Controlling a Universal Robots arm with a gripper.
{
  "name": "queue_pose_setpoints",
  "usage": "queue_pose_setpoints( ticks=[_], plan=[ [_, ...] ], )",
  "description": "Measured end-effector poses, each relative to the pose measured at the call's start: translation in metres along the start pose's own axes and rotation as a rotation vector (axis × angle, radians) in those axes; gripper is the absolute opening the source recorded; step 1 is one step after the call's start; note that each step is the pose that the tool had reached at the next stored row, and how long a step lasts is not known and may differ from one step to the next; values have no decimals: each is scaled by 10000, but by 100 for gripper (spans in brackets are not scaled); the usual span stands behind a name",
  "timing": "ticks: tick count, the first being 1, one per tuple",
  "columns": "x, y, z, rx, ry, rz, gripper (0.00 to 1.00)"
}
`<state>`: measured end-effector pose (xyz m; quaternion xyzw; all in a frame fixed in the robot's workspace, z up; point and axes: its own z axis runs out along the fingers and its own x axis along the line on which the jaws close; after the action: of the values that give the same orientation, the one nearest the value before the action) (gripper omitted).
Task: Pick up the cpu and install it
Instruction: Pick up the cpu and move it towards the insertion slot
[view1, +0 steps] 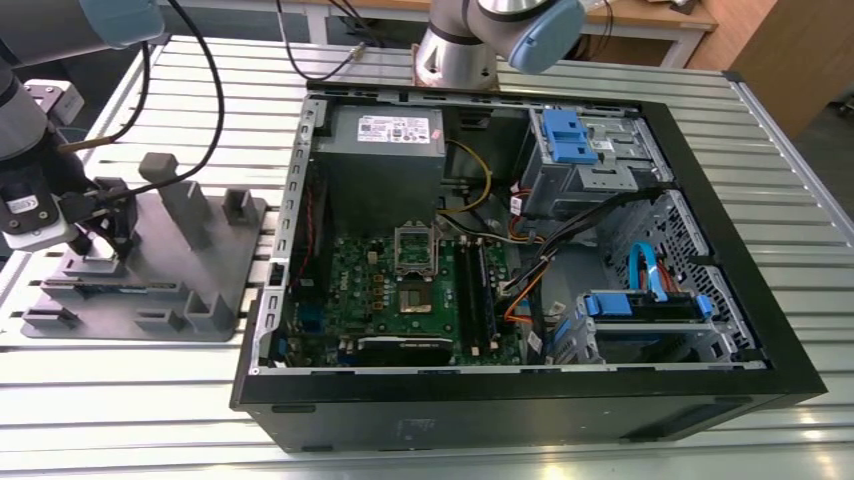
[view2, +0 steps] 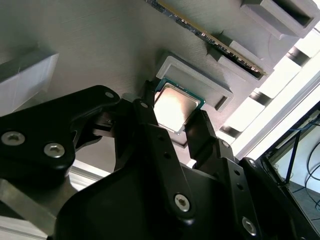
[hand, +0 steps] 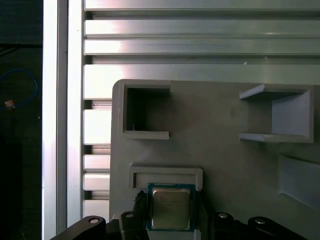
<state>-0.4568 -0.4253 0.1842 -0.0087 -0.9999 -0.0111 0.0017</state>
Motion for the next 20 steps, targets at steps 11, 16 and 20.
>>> queue_pose_setpoints(
  ticks=[11,16,20],
  plan=[
    [1,0,2,0,0,1,47],
    [1,1,-28,-1,-1,0,47],
    [1,2,-43,-4,-5,0,47]
  ],
)
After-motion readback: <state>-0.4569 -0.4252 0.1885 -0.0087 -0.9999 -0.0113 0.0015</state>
